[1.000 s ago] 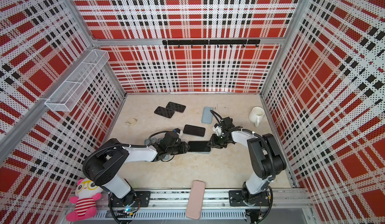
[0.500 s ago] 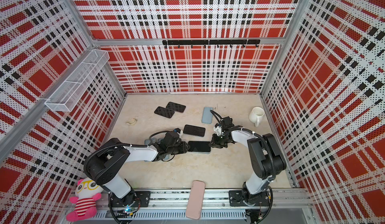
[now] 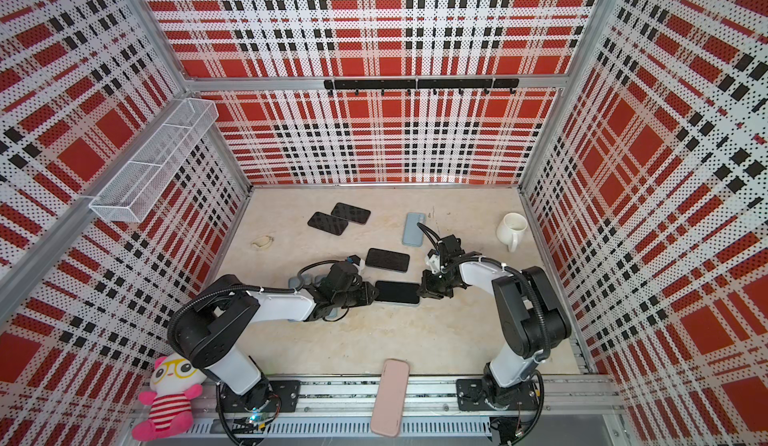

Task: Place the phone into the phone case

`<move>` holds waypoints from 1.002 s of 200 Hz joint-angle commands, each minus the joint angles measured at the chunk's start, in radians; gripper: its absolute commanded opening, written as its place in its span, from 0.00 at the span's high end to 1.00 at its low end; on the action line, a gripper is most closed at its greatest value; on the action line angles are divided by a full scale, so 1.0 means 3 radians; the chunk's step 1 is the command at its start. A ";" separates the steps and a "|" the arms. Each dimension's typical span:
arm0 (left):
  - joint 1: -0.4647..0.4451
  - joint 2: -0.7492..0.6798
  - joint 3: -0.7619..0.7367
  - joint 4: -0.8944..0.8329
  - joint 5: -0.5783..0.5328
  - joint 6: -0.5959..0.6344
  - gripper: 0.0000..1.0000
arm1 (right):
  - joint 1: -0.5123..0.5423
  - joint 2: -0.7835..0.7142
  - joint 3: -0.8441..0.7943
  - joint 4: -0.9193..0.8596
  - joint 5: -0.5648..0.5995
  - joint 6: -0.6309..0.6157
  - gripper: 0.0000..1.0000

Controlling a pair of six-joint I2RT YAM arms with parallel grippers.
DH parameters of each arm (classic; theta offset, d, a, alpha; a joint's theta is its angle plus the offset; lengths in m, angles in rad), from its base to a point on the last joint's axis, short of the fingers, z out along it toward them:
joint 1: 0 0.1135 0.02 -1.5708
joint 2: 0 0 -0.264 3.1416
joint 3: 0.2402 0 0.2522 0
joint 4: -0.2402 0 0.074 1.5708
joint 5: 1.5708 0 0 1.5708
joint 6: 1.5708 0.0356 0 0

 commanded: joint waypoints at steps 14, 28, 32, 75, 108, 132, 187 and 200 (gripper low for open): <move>-0.0069 0.0019 0.0091 -0.0169 -0.0020 0.0125 0.73 | 0.0054 -0.0232 0.0053 -0.0272 0.0235 -0.0006 0.84; -0.0064 0.0028 0.0099 -0.0179 -0.0013 0.0138 0.73 | 0.0053 -0.0276 -0.0038 -0.0218 0.0204 0.0040 0.84; -0.0064 0.0033 0.0101 -0.0178 -0.0008 0.0138 0.73 | 0.0053 -0.0281 -0.0060 -0.0203 0.0189 0.0050 0.84; -0.0064 0.0075 0.0122 -0.0178 0.0017 0.0156 0.73 | 0.0063 -0.0208 -0.0210 -0.0050 0.0112 0.0098 0.85; -0.0064 0.0076 0.0112 -0.0177 0.0021 0.0151 0.73 | 0.0083 -0.0126 -0.0258 0.0002 0.0121 0.0116 0.88; -0.0064 0.0088 0.0115 -0.0173 0.0034 0.0148 0.74 | 0.0172 -0.0068 -0.0244 0.0010 0.0141 0.0158 0.91; -0.0064 0.0113 0.0107 -0.0140 0.0043 0.0147 0.74 | 0.0340 0.0111 -0.0256 -0.0030 0.0352 0.0232 0.92; -0.0064 0.0115 0.0087 -0.0121 0.0050 0.0146 0.74 | 0.0392 0.0153 -0.0280 -0.0033 0.0419 0.0273 0.92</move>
